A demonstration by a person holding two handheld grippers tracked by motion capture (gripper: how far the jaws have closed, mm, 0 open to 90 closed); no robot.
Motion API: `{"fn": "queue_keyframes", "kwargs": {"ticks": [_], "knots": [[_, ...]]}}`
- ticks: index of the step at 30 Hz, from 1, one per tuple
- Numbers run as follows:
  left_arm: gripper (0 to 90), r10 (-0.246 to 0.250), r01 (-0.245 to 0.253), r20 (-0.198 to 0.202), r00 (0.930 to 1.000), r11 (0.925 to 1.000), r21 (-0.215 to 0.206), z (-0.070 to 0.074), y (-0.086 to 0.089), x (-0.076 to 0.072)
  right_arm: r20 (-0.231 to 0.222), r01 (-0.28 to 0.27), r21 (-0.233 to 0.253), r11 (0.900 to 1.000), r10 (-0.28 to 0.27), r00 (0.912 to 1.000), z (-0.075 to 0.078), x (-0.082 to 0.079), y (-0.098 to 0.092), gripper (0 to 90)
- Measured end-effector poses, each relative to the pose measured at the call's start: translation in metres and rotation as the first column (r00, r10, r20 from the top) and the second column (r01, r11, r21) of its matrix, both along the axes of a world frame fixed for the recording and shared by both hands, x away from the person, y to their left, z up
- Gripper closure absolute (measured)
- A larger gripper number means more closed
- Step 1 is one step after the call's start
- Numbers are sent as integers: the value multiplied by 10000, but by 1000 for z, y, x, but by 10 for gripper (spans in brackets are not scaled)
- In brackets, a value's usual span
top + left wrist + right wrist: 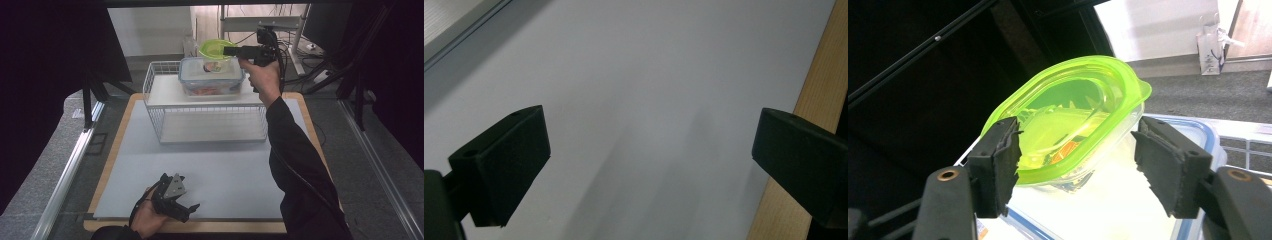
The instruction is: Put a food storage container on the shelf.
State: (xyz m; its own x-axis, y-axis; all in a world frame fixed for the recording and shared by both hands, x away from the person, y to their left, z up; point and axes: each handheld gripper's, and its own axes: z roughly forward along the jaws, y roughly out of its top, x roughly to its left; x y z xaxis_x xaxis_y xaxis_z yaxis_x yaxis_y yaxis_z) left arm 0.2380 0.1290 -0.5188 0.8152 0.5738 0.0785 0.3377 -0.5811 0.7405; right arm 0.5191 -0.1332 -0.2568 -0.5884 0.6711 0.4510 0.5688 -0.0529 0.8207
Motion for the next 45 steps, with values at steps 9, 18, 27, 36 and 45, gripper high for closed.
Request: {"fn": "queue_keyframes", "kwargs": {"ticks": [9, 18, 27, 36, 45], "knots": [[19, -2, 2, 1, 10000, 10000, 18, 0, 0, 0, -49, -492, 137, 9987, 492, 9988, -6, 3, 12, 298], [20, 12, -12, 10, 10000, 10000, 57, 0, 0, 0, 36, -722, 53, 9974, 722, 9974, -6, 0, 12, 262], [20, 77, -77, 5, 10000, 10000, 24, -1, 0, 0, 1317, -1513, -1766, 9726, 1756, 9756, -26, -52, -8, 132], [17, 223, -224, -89, 9997, 9997, -106, -1, 1, 2, 1982, -2016, -3202, 9257, 2735, 9412, -79, -123, -29, 65], [17, 252, -253, -119, 9996, 9996, -91, -1, 1, 2, 1843, -2143, -3605, 9078, 2946, 9377, -135, -168, -50, 35]]}}
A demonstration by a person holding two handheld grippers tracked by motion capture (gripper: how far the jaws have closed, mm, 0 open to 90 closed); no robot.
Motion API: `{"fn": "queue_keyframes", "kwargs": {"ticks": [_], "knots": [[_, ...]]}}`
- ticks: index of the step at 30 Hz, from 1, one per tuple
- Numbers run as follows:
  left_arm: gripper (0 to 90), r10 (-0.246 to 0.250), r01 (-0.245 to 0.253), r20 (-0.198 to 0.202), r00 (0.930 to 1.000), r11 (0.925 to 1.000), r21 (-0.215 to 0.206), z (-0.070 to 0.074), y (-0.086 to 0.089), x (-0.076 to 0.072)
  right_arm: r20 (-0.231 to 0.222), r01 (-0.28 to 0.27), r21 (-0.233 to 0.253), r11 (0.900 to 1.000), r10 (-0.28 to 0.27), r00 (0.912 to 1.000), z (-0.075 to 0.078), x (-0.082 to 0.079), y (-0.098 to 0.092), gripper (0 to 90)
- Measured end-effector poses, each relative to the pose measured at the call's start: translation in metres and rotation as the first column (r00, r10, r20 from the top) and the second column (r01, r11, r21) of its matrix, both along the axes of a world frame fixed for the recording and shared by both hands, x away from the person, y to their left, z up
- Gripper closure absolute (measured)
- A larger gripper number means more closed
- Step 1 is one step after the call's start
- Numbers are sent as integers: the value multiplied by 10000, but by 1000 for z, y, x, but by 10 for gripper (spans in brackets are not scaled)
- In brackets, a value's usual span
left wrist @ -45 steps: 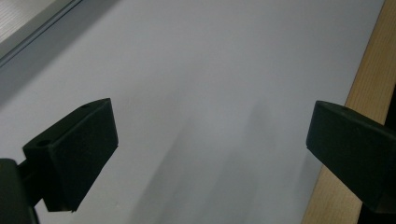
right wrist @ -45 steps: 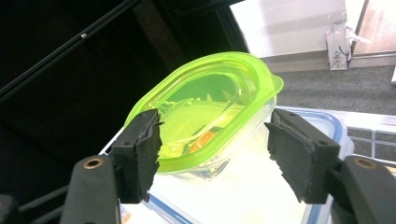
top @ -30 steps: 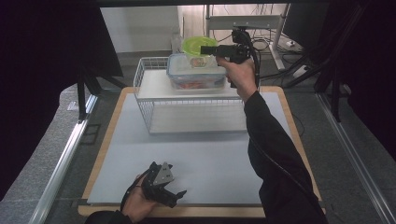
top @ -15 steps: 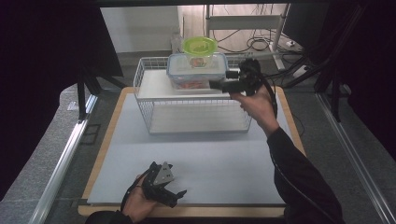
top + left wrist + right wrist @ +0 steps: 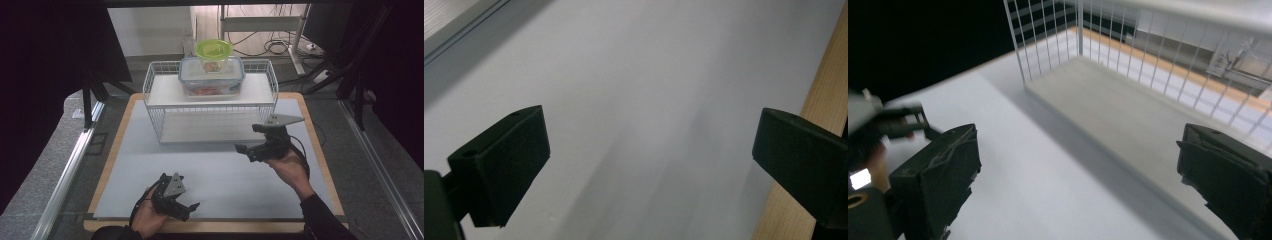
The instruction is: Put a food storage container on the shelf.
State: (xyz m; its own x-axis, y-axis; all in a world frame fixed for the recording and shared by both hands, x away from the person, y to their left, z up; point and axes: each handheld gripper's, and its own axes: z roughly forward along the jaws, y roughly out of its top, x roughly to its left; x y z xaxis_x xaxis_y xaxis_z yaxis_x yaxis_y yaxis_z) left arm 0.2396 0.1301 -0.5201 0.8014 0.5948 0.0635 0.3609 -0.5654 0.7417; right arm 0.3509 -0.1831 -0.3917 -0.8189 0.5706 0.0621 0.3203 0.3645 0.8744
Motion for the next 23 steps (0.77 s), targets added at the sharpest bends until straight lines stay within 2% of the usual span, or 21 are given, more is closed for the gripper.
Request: {"fn": "queue_keyframes", "kwargs": {"ticks": [9, 12, 15, 18, 20, 23], "knots": [[17, 23, -23, 32, 10000, 10000, 22, 0, 0, 0, 81, 67, -690, 9976, -62, 9999, -45, -28, -8, 10], [17, 37, -38, 52, 10000, 10000, 67, -1, 0, 0, 276, 125, -1079, 9941, -96, 9996, -65, -38, -10, 8], [17, 35, -36, 43, 10000, 9999, 97, -1, 0, 0, 110, 76, -1441, 9895, -61, 9999, -87, -45, -12, 8], [17, 40, -40, 51, 10000, 9999, 97, -1, 0, 0, -252, 26, -2064, 9785, -79, 9997, -104, -45, -12, 8], [17, 46, -47, 52, 10000, 9999, 108, -1, 0, 0, -388, 69, -2254, 9742, -160, 9991, -108, -43, -11, 9], [17, 41, -42, 46, 10000, 9999, 120, -1, 0, 0, -356, 118, -2196, 9755, -202, 9992, -108, -42, -12, 8]]}}
